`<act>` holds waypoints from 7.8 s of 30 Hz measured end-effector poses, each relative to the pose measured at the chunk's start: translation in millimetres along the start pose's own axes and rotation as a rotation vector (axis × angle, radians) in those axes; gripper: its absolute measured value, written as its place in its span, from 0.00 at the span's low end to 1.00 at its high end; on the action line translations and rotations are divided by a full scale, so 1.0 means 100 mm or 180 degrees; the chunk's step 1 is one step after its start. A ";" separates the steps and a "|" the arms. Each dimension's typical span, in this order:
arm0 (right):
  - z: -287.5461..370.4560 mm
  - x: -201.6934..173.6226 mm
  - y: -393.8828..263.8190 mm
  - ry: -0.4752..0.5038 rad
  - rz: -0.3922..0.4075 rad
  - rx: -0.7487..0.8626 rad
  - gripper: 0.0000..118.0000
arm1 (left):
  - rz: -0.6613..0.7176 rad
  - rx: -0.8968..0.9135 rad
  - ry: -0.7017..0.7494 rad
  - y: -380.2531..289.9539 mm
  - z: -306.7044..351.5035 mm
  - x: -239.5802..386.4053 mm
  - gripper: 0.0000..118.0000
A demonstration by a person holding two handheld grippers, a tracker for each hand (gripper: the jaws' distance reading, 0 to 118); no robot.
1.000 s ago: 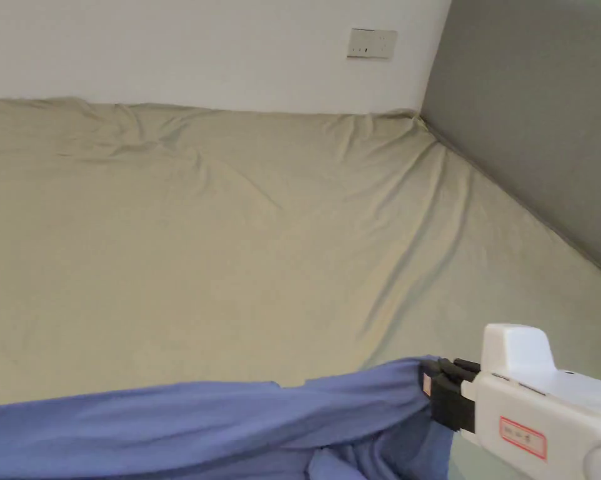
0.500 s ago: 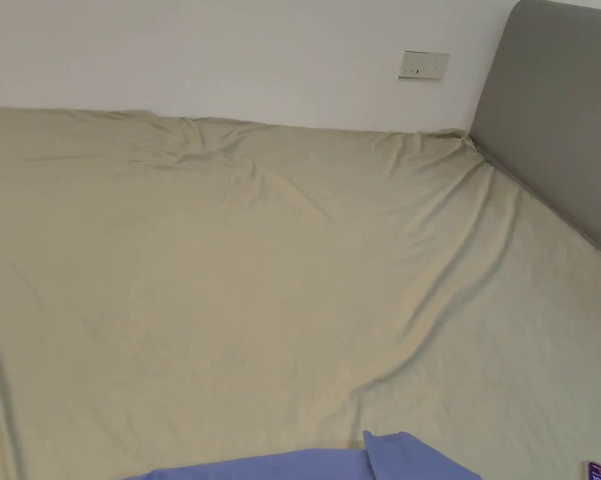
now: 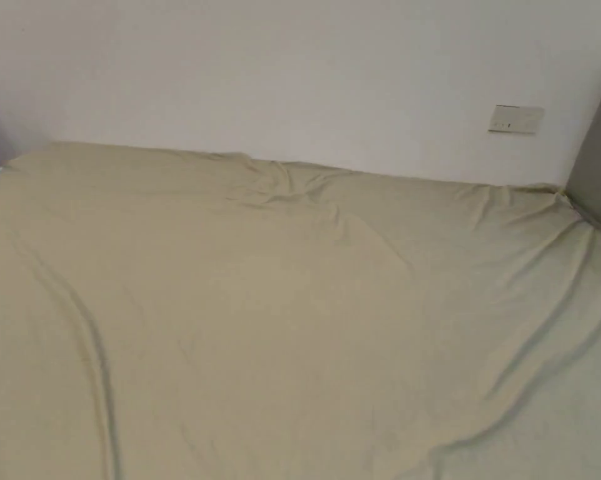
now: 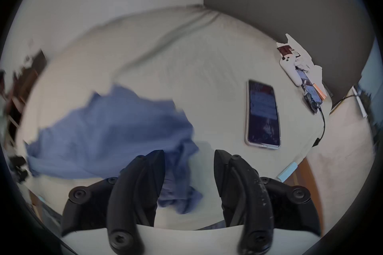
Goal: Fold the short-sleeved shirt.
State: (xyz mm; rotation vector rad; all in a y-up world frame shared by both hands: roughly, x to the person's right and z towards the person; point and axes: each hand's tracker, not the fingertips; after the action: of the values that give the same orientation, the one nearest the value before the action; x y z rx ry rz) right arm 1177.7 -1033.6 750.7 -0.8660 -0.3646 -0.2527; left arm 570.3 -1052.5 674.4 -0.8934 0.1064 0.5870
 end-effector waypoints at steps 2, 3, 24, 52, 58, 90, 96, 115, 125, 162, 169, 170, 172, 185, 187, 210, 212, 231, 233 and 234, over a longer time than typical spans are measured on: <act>0.34 0.02 0.07 0.0385 -0.0157 0.0420 0.45 | 0.0082 0.0173 -0.0243 0.02 0.29 0.02 0.63; 0.49 0.00 0.10 0.0562 -0.0156 0.0523 0.45 | 0.0042 0.0256 -0.0272 0.02 0.41 0.05 0.41; 0.81 -0.41 0.19 0.0978 -0.0099 0.0654 0.02 | 0.0294 -0.0447 -0.1047 0.67 -0.61 -0.56 0.94; 0.68 -0.82 0.28 0.1321 -0.0068 0.0438 0.02 | 0.0640 -0.1044 -0.1760 0.60 -0.53 -0.30 0.12; 0.64 -0.76 0.25 0.1372 -0.0183 0.0412 0.02 | 0.0508 -0.0598 -0.0847 0.93 -0.13 -0.80 0.12; 0.52 -0.45 0.00 0.1182 -0.0537 0.0178 0.02 | 0.0370 -0.1146 -0.2292 0.01 -0.68 1.21 0.50; 0.47 -0.51 -0.01 0.1312 -0.0526 0.0129 0.02 | -0.0201 -0.0767 -0.0785 0.07 -0.80 1.11 0.02; 0.49 -0.54 0.01 0.1286 -0.0489 0.0086 0.02 | 0.0072 -0.1432 -0.1771 -0.79 -0.86 1.39 0.03; 0.45 -0.69 0.01 0.1389 -0.0358 0.0049 0.02 | 0.0034 -0.0363 -0.1392 -0.03 -0.15 0.16 0.01; 0.46 -0.77 -0.02 0.1456 -0.0346 -0.0060 0.02 | 0.0204 -0.0974 -0.1280 0.25 -0.18 0.03 0.11; 0.54 -0.72 -0.07 0.1461 -0.0275 0.0147 0.01 | -0.0194 -0.0554 -0.0667 0.66 0.44 0.02 0.11; 0.55 -0.70 -0.09 0.1447 -0.0279 0.0214 0.01 | -0.0267 -0.0512 -0.0498 0.59 0.52 0.19 0.11; 0.59 -0.68 -0.11 0.1431 -0.0287 0.0345 0.01 | -0.0482 -0.0539 -0.0293 0.52 0.55 0.40 0.11; 0.80 -0.33 -0.11 0.1286 -0.0362 0.0511 0.01 | -0.1392 -0.1383 -0.0658 -0.42 -0.52 2.11 0.11; 0.83 -0.24 -0.14 0.1184 -0.0419 0.0501 0.01 | -0.1534 -0.1539 -0.0571 -0.63 -0.79 2.25 0.11; 0.62 -0.36 -0.16 0.1402 -0.0558 0.0228 0.01 | -0.0984 -0.1492 -0.0846 -0.96 -0.87 2.15 0.04; 0.62 -0.40 -0.19 0.1385 -0.0515 0.0198 0.01 | -0.1182 -0.1500 -0.0763 -1.09 -1.05 2.26 0.04; -0.47 -2.19 -0.16 0.2793 0.0328 -0.1058 0.01 | 0.0269 -0.0356 -0.1880 -0.15 0.15 0.65 0.04; -0.58 -2.29 -0.27 0.2496 0.0529 -0.1205 0.01 | 0.0379 -0.0384 -0.1806 -0.16 0.13 0.47 0.04; -0.63 -2.33 -0.34 0.2233 0.0659 -0.1323 0.01 | 0.0428 -0.0412 -0.1755 -0.14 0.06 0.31 0.04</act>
State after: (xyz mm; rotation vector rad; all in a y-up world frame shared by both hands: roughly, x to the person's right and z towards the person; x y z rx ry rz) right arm 966.4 -1087.5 641.0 -1.1487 0.4456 -0.4279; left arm 603.2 -1040.8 678.3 -0.8244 -0.3756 0.9549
